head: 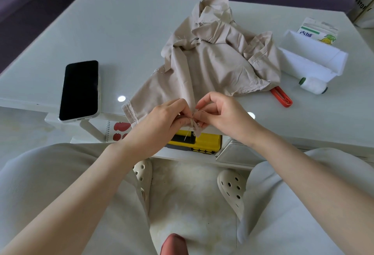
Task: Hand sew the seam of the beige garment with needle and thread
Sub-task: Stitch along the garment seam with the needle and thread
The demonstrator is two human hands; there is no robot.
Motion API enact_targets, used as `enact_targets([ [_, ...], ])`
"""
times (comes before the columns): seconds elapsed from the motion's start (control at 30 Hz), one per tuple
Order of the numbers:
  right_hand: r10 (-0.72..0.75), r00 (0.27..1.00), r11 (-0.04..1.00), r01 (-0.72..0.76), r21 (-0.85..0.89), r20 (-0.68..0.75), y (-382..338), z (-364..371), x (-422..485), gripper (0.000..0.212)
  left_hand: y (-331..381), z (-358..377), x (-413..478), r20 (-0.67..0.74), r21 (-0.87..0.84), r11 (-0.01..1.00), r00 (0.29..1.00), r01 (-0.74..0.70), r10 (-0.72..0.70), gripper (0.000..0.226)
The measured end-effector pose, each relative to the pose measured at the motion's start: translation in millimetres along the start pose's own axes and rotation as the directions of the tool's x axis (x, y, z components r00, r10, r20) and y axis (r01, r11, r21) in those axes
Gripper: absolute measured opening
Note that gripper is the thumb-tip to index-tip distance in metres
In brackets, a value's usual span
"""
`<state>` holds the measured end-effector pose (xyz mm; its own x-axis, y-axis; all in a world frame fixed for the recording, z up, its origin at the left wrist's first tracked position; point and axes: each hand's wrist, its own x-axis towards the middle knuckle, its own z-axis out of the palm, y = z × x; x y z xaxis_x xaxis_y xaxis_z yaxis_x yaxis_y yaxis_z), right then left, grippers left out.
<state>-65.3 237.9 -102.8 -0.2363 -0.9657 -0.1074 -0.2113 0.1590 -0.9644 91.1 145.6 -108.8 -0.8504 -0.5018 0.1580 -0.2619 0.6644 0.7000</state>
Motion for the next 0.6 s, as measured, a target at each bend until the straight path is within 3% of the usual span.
enact_targets([
  [0.17, 0.013, 1.000, 1.000, -0.013, 0.002, 0.018, 1.8, -1.2, 1.5, 0.003, 0.7, 2.1, 0.1, -0.006, -0.008, 1.000, 1.000, 0.000, 0.000, 0.007],
  [0.33, -0.034, 0.999, 0.990, 0.035, -0.133, 0.012, -0.2, -7.4, 1.2, 0.008, 0.3, 2.9, 1.9, -0.005, -0.007, 1.000, 1.000, 0.025, -0.025, 0.008],
  [0.4, -0.149, 0.987, 0.936, 0.120, -0.330, -0.064, 4.0, -11.5, 2.6, 0.011, 0.3, 3.1, 2.3, -0.005, -0.001, 0.999, 0.999, 0.040, -0.040, 0.009],
  [0.47, -0.333, 0.934, 0.812, 0.214, -0.543, -0.129, 9.0, -14.5, 3.9, 0.021, -0.3, 3.2, 2.6, -0.013, 0.005, 0.998, 0.998, 0.056, -0.056, 0.009],
  [0.53, -0.480, 0.864, 0.739, 0.305, -0.600, -0.152, 8.3, -15.6, 3.1, 0.024, -1.0, 2.8, 2.9, -0.032, 0.008, 0.997, 0.997, 0.077, -0.077, 0.008],
  [0.6, -0.604, 0.793, 0.654, 0.435, -0.619, -0.081, 2.9, -14.2, -0.9, 0.018, -0.4, 2.3, 3.2, -0.054, 0.005, 0.996, 0.995, 0.090, -0.089, 0.009],
])
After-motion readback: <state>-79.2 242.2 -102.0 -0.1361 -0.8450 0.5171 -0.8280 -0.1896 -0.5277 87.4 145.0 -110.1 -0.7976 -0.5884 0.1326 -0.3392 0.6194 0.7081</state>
